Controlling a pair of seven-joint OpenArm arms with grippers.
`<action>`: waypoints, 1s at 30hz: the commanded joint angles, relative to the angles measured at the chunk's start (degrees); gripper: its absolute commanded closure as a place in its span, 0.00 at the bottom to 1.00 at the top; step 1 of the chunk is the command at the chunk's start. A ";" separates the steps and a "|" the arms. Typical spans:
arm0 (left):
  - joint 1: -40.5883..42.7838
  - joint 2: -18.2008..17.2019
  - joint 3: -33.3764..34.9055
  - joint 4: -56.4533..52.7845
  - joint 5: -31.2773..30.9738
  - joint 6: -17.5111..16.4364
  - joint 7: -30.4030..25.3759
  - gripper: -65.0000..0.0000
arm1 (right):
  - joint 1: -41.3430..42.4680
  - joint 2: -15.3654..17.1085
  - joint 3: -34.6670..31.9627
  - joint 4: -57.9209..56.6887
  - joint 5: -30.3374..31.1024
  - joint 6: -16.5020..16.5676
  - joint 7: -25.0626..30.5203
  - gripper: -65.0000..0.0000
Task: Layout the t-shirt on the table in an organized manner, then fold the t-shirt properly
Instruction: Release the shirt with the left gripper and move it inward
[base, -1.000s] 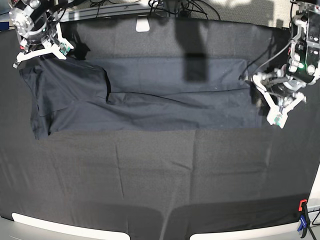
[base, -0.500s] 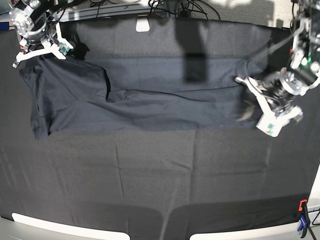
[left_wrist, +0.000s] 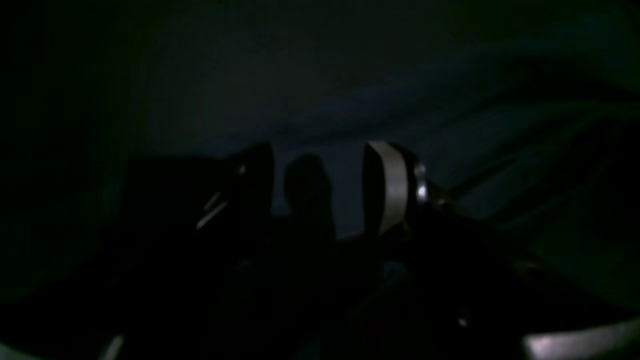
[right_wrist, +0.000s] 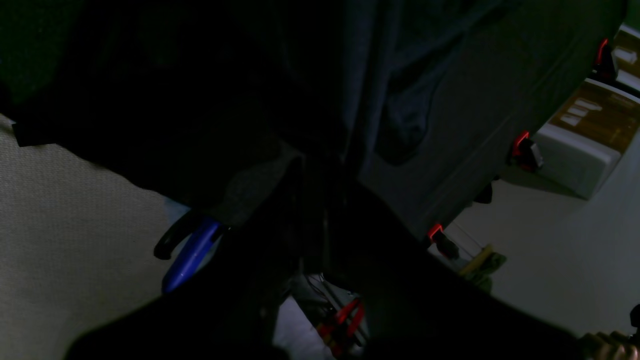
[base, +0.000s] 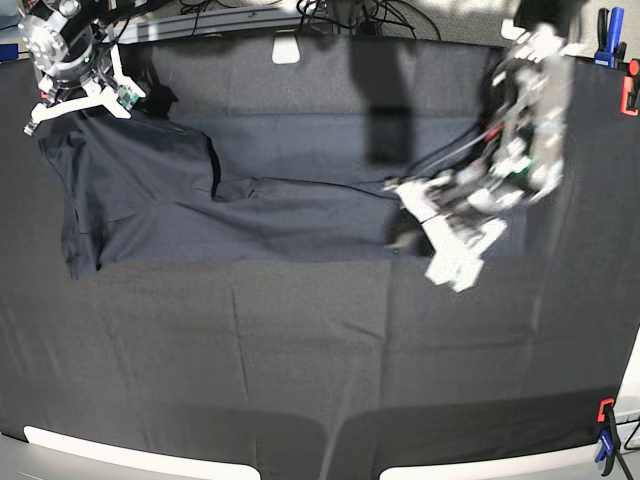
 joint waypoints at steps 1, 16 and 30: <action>-1.31 0.24 0.22 1.03 0.31 -0.15 0.13 0.59 | -0.15 0.83 0.33 0.96 -0.72 -0.74 -0.76 1.00; 6.62 0.31 1.14 4.59 0.22 -3.63 14.03 0.59 | -4.31 1.03 0.33 0.96 -11.39 0.94 0.52 1.00; 11.58 0.33 1.16 8.59 -3.91 -3.63 12.09 0.59 | -7.82 12.44 0.33 0.96 -10.56 -5.77 3.30 1.00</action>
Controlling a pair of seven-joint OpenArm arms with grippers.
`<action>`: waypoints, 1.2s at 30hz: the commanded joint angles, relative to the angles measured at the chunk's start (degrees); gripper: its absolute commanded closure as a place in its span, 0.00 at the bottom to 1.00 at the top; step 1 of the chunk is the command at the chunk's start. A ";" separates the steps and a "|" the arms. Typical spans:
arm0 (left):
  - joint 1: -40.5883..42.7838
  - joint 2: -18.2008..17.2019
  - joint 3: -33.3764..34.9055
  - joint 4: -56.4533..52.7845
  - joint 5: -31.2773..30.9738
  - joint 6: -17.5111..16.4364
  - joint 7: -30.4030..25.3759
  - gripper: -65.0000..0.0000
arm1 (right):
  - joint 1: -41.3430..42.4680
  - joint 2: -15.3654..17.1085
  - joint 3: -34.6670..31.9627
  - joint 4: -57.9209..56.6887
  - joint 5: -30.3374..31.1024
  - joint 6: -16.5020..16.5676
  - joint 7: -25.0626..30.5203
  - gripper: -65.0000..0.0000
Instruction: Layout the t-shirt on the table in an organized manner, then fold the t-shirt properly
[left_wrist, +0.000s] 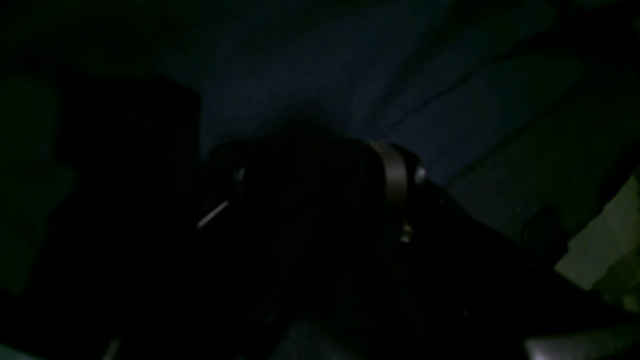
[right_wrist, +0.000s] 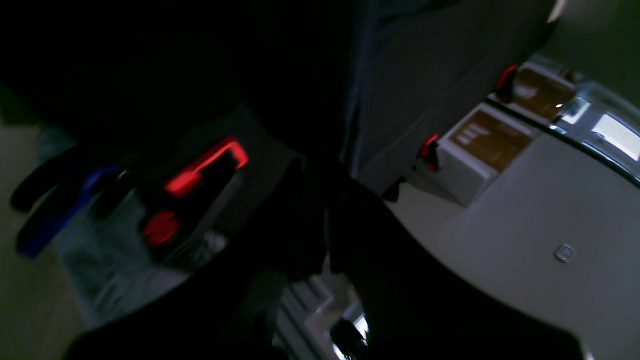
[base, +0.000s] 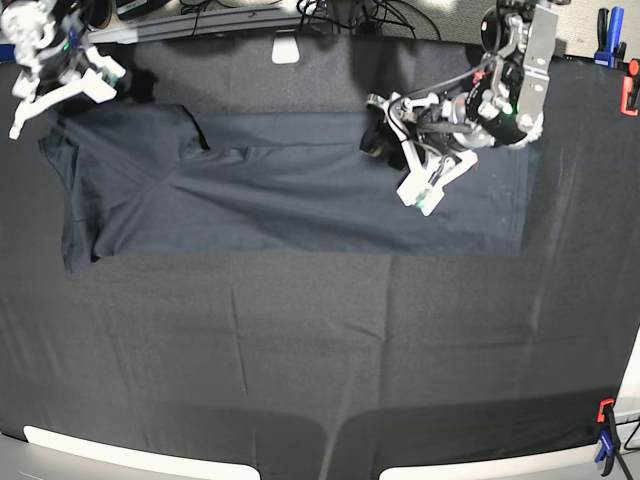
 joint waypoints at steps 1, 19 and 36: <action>-0.48 0.00 -0.11 1.20 -1.55 -0.15 -0.94 0.59 | 1.03 0.63 0.37 0.90 -0.72 -1.33 0.46 1.00; -0.48 0.02 -0.11 1.20 -3.89 -0.15 -2.08 0.59 | 25.11 -11.26 0.37 2.73 21.24 -4.26 3.65 1.00; -0.46 0.00 -0.11 1.20 -3.89 -0.15 -1.99 0.59 | 44.59 -31.78 0.37 -14.01 21.77 -4.33 4.28 1.00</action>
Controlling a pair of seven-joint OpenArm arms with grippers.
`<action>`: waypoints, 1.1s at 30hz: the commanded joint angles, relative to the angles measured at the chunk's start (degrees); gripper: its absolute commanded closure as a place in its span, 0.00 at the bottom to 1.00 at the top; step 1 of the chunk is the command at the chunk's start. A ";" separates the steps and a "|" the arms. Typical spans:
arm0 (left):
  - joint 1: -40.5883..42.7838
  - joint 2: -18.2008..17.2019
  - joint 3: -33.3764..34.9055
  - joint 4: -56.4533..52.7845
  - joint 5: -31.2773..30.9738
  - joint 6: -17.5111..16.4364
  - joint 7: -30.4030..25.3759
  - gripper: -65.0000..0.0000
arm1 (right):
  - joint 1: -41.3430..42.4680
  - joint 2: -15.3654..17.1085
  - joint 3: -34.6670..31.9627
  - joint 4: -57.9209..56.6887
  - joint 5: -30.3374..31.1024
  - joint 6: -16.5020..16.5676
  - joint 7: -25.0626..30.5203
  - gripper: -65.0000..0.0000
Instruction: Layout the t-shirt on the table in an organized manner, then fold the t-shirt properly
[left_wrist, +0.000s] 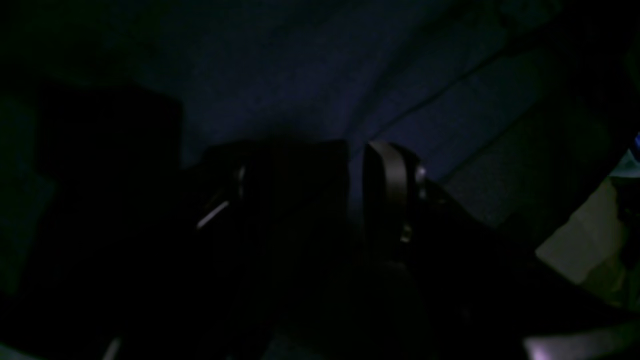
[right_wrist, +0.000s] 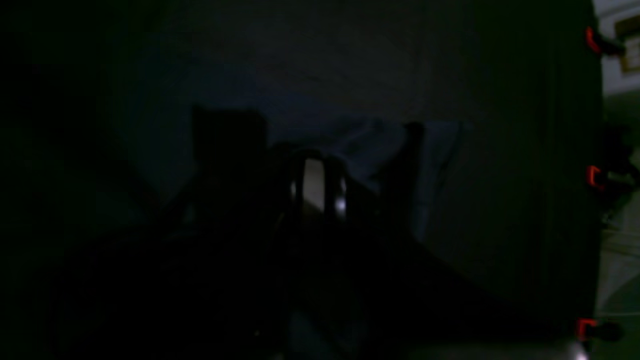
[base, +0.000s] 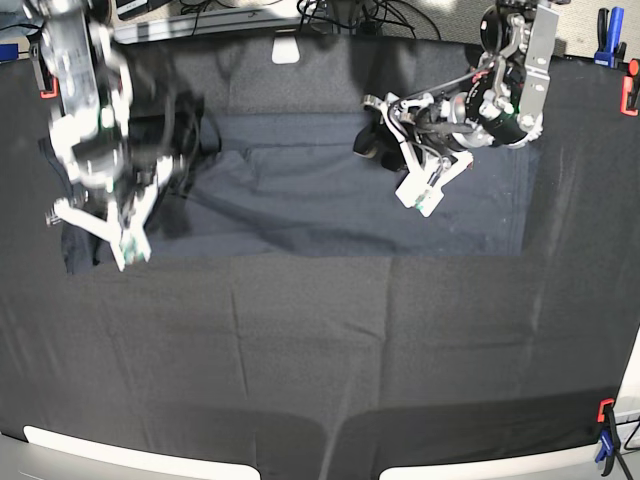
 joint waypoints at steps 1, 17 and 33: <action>-0.44 -0.02 -0.17 1.20 -0.76 -0.17 -1.16 0.59 | 2.21 0.07 0.33 -0.48 -0.52 -0.42 1.09 1.00; -0.44 -0.02 -0.17 1.20 -0.74 -0.17 -1.18 0.59 | 11.15 -2.45 0.33 -7.52 -0.50 -0.39 -3.56 1.00; -0.44 -0.02 -0.17 1.20 -0.74 -0.20 -1.16 0.59 | 11.15 -1.36 1.14 -7.67 -3.72 0.70 -12.11 1.00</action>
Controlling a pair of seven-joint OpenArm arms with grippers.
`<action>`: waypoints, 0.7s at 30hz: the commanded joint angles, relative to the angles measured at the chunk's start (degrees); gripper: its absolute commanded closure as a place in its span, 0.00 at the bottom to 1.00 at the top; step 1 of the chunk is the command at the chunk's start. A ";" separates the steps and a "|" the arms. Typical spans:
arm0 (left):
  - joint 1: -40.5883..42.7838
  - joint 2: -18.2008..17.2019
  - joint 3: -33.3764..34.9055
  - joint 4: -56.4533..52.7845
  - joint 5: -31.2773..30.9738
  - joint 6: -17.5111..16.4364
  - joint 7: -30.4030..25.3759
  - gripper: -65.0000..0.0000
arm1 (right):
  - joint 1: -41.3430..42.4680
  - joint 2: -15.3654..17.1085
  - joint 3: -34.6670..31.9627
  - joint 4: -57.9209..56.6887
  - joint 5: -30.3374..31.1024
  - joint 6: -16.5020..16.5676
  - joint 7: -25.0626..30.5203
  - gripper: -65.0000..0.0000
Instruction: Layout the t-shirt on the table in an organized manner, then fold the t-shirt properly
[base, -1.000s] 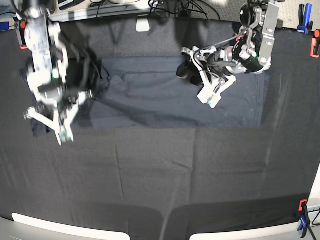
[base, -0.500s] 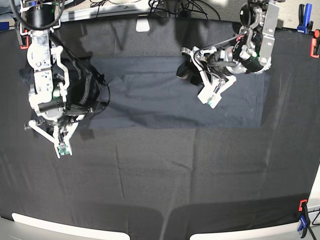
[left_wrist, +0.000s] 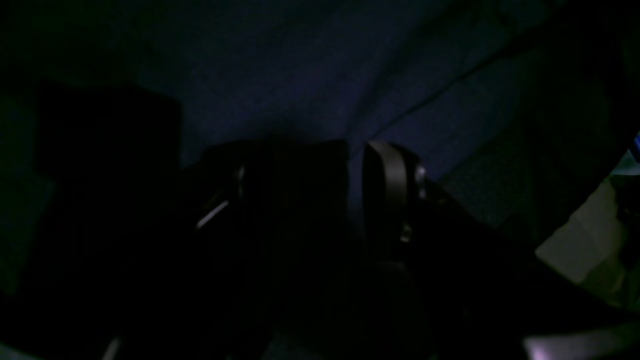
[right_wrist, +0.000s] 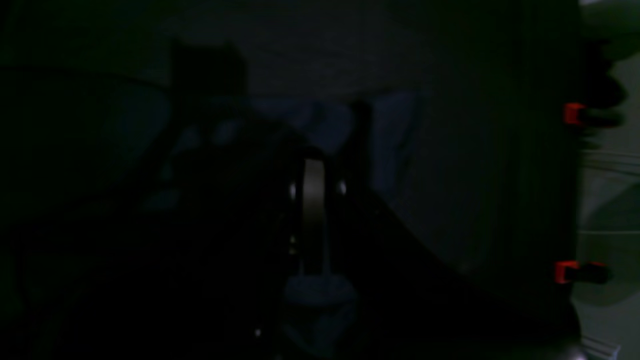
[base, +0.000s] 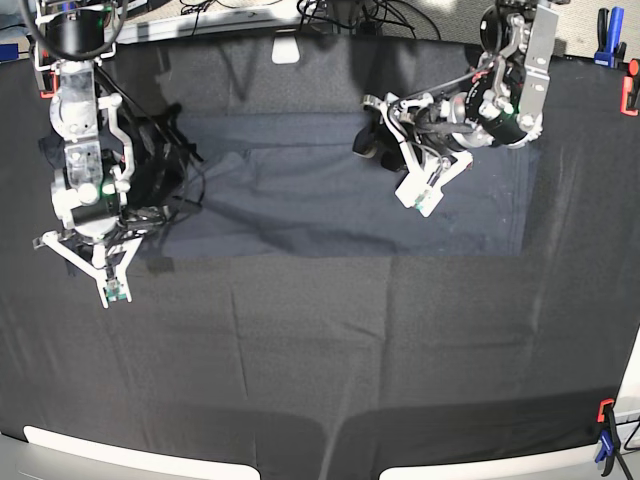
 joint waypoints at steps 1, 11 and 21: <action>-0.46 -0.02 -0.15 1.18 -0.74 -0.20 -1.18 0.59 | 1.07 0.83 0.42 0.79 -0.17 0.98 0.07 1.00; -0.46 -0.02 -0.15 1.18 -0.74 -0.17 -1.18 0.59 | 1.07 0.83 0.42 4.35 -0.28 3.10 3.08 0.64; -0.85 -0.02 -0.17 4.09 -0.11 -0.22 -3.56 0.59 | 0.11 0.79 1.68 15.28 2.14 6.97 4.35 0.64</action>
